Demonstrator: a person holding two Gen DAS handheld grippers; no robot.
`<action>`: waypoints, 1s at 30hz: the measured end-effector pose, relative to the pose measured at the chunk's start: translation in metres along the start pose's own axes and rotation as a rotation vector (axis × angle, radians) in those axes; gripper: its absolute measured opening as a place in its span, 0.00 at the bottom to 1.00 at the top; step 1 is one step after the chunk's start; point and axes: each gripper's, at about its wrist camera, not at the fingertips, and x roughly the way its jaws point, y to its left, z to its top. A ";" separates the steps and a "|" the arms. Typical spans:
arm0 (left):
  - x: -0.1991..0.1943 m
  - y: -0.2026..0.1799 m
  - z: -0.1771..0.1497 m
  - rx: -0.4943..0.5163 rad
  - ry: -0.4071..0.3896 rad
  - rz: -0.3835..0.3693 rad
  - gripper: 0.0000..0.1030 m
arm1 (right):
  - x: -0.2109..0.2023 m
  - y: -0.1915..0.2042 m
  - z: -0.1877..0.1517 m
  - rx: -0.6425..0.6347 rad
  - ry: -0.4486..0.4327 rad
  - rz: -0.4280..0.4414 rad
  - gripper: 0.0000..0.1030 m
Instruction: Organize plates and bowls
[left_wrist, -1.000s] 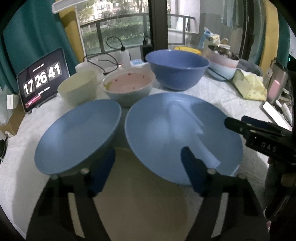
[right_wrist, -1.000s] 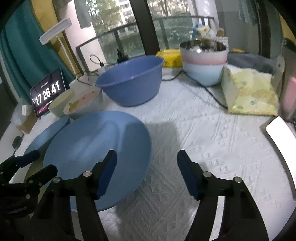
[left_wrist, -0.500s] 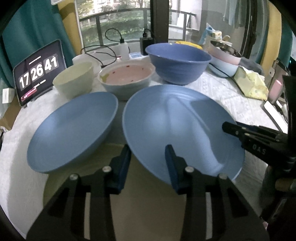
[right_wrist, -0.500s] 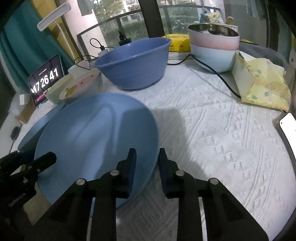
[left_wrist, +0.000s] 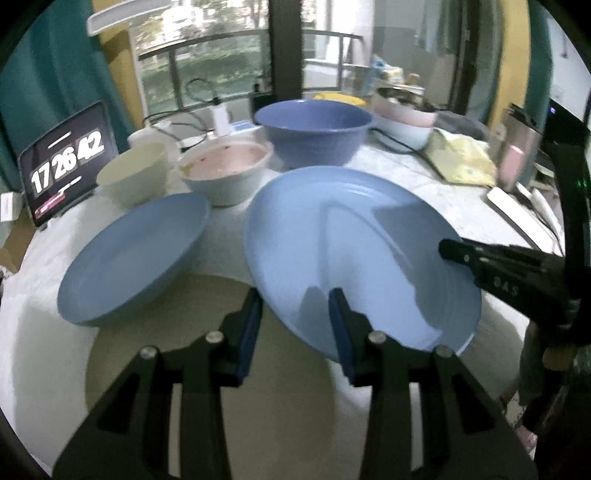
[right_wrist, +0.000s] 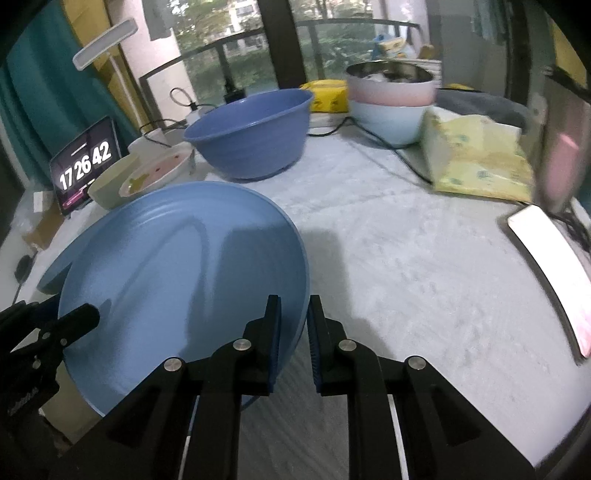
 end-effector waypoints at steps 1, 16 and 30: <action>-0.001 -0.004 -0.001 0.009 0.002 -0.007 0.37 | -0.004 -0.004 -0.003 0.007 -0.003 -0.014 0.16; 0.013 -0.028 -0.015 0.061 0.081 0.054 0.45 | -0.011 -0.022 -0.017 0.023 -0.013 -0.090 0.16; -0.026 0.008 -0.017 -0.034 -0.042 0.081 0.46 | -0.044 -0.002 -0.006 -0.017 -0.105 -0.125 0.24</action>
